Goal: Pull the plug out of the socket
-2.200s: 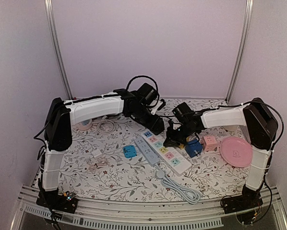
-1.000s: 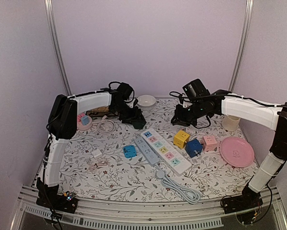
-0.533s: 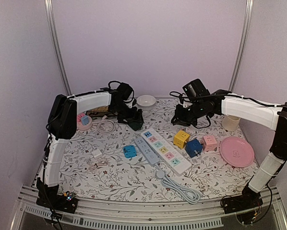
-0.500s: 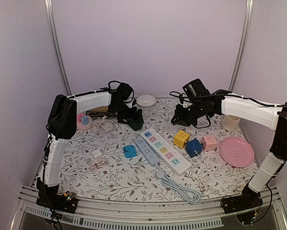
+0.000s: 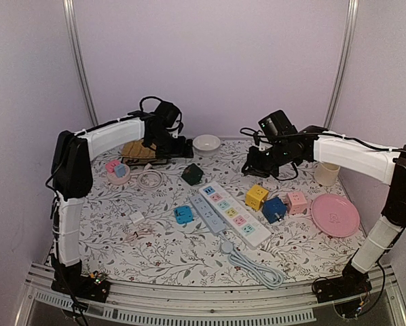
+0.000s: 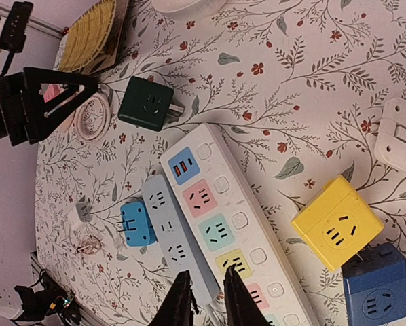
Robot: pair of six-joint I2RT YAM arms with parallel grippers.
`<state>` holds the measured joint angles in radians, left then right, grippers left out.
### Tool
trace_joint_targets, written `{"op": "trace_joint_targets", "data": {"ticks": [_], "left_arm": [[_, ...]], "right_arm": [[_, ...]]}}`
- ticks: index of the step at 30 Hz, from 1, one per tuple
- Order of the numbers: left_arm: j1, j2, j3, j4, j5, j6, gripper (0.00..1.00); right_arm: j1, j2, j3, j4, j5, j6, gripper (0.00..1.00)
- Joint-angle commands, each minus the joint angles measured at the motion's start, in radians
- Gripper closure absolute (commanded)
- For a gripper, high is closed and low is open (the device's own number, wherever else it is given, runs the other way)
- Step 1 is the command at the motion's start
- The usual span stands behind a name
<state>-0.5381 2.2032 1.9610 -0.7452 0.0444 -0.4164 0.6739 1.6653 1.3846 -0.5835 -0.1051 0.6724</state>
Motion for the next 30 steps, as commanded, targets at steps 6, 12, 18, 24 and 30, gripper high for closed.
{"op": "trace_joint_targets", "data": {"ticks": [6,12,18,24,30], "left_arm": [[0.099,-0.177,-0.123,-0.031,-0.238,-0.068,0.11],[0.200,-0.265,-0.231,-0.067,-0.360,-0.195,0.12],[0.268,-0.260,-0.277,-0.136,-0.454,-0.326,0.14],[0.298,-0.199,-0.279,-0.125,-0.473,-0.369,0.15],[0.326,-0.103,-0.212,-0.158,-0.454,-0.422,0.17]], "right_arm": [[0.000,-0.023,0.031,-0.007,0.009,-0.009,0.77],[0.001,-0.007,0.040,-0.007,0.003,-0.016,0.76],[0.000,0.001,0.048,-0.008,0.000,-0.023,0.76],[0.000,-0.006,0.041,-0.011,-0.001,-0.024,0.75],[0.000,-0.005,0.039,-0.022,-0.002,-0.027,0.75]]}}
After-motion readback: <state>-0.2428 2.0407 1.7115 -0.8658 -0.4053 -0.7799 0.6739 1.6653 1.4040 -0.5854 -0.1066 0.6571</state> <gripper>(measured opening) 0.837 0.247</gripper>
